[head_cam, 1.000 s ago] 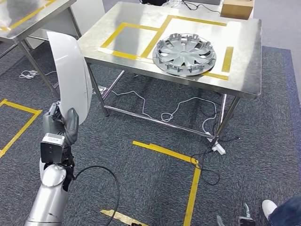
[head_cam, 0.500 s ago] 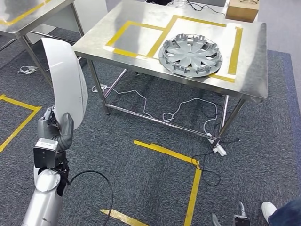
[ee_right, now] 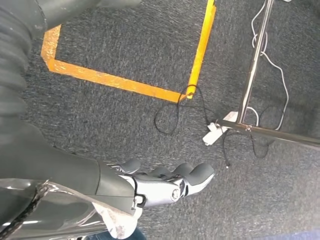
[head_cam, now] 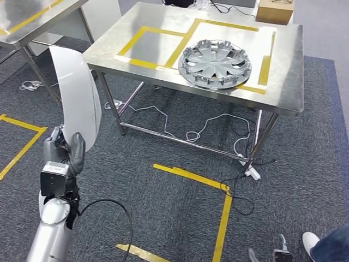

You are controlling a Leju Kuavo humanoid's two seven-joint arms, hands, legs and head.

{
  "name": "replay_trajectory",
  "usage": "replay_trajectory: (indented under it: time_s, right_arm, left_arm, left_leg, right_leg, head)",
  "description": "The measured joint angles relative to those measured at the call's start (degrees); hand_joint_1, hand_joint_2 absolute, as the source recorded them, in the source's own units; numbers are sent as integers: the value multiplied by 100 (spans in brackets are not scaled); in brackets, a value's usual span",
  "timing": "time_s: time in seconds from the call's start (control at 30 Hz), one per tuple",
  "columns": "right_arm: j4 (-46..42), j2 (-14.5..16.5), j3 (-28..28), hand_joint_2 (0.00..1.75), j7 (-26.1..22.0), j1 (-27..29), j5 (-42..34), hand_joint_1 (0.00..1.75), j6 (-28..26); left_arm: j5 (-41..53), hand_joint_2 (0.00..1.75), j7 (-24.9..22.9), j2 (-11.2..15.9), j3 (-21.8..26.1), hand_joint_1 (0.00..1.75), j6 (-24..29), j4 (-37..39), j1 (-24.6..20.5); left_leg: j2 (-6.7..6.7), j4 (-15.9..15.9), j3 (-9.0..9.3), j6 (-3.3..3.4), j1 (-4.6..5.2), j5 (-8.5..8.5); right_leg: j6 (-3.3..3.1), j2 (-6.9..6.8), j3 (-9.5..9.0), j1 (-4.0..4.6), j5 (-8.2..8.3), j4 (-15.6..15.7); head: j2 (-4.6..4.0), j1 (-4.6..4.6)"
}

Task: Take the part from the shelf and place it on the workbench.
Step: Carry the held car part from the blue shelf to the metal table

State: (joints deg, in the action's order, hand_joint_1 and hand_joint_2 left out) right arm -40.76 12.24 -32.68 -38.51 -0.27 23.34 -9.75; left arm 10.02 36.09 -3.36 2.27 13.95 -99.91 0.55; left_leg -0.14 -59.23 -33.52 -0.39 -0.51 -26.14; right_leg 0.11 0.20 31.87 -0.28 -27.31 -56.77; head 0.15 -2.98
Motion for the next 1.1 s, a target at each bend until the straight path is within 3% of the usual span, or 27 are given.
replay_trajectory:
  time_s: [0.1,0.17,0.2,0.27,0.33,0.37,0.4,0.47,0.53,0.63,0.7,0.8,0.83,0.87,0.9,0.97,1.0,1.03,1.1]
  right_arm:
    - [0,0,0,175,0,1,-1,0,10]
    - [0,0,1,175,0,1,-1,0,11]
    - [0,0,1,175,0,-1,0,0,9]
    - [0,0,0,175,0,8,0,0,5]
    - [2,0,-1,175,0,31,1,0,2]
    - [4,0,-2,175,0,38,2,0,2]
    - [5,0,-2,175,1,41,2,0,1]
    - [7,0,-1,175,1,35,2,0,1]
    - [7,0,0,175,2,32,2,0,3]
    - [6,-1,-3,175,1,59,2,0,14]
    - [3,-1,-9,175,1,61,0,0,30]
    - [0,0,-12,175,1,75,4,0,59]
    - [0,0,-14,175,1,83,5,0,63]
    - [0,0,-18,175,2,89,5,0,63]
    - [0,0,-23,175,1,92,4,0,66]
    - [-1,-1,-36,175,1,93,-2,0,80]
    - [-1,-1,-44,175,0,93,-8,0,92]
    - [-2,-2,-52,175,0,96,-15,0,105]
    - [-2,-2,-67,175,1,114,-30,0,131]
  left_arm:
    - [8,175,0,-2,3,175,-3,-4,10]
    - [7,175,0,-6,8,175,-3,-10,10]
    - [6,175,0,-9,11,175,-3,-15,10]
    - [3,175,0,-14,19,175,-9,-23,18]
    - [1,175,0,-21,23,175,-15,-24,32]
    - [0,175,0,-24,24,175,-18,-24,37]
    - [-1,175,0,-27,25,175,-21,-25,41]
    - [-1,175,0,-32,26,175,-26,-33,42]
    - [-1,175,0,-34,29,175,-27,-45,45]
    - [2,175,-2,-34,33,175,-30,-64,71]
    - [0,175,-4,-35,39,175,-32,-84,79]
    - [-7,175,-9,-37,47,175,-31,-91,88]
    - [-10,175,-13,-38,48,175,-31,-90,91]
    - [-14,175,-17,-38,48,175,-32,-90,89]
    - [-16,175,-21,-38,47,175,-33,-90,78]
    - [-14,175,-31,-38,41,175,-35,-87,26]
    - [-8,175,-36,-40,33,175,-36,-84,-14]
    - [0,175,-44,-43,24,175,-37,-79,-51]
    - [15,175,-61,-49,10,175,-37,-69,-103]
  left_leg:
    - [-3,141,46,85,19,-4]
    - [3,168,51,161,2,20]
    - [7,183,54,195,-10,31]
    - [12,185,42,233,-11,33]
    - [12,183,35,240,-3,32]
    - [10,182,38,239,-2,31]
    - [7,182,46,235,-2,28]
    - [1,176,63,210,10,12]
    - [-2,162,56,161,30,2]
    - [-3,149,47,72,21,-4]
    - [-2,-75,-36,9,8,-172]
    - [0,-1143,-509,-63,-9,-696]
    - [0,-1424,-638,-76,-12,-772]
    - [0,-1497,-673,-80,-14,-730]
    - [1,-1326,-593,-77,-16,-577]
    - [0,-557,-225,-53,-18,-181]
    - [-2,-209,-66,-33,-14,-68]
    - [-4,11,27,-11,-8,-20]
    - [-6,111,45,45,8,-33]
  right_leg:
    - [88,2,18,11,-5,0]
    - [148,-2,91,3,-110,-120]
    - [173,-3,203,-2,-249,-343]
    - [208,-7,576,-16,-626,-1110]
    - [226,-6,881,-23,-800,-1714]
    - [225,-7,884,-23,-717,-1698]
    - [215,-8,771,-23,-537,-1449]
    - [177,-14,341,-17,-141,-579]
    - [136,-12,63,-6,-8,-60]
    - [60,-2,25,-1,-6,-2]
    - [-10,-6,4,-24,18,31]
    - [-58,-10,-3,-33,18,39]
    - [-60,-10,-3,-32,15,36]
    - [-58,-8,-5,-31,13,32]
    - [-54,-3,-10,-32,10,27]
    - [-29,7,-21,-26,-5,13]
    - [-9,11,-13,-14,-14,-4]
    - [17,13,1,-3,-18,-16]
    - [77,14,29,10,-12,-22]
  head:
    - [0,4]
    - [0,14]
    - [0,20]
    - [0,32]
    - [0,30]
    - [0,30]
    - [0,30]
    - [0,32]
    - [0,23]
    - [0,19]
    - [0,3]
    - [0,-17]
    - [0,-17]
    - [0,-18]
    - [0,-18]
    - [0,-16]
    - [0,-15]
    - [0,-10]
    - [0,-7]
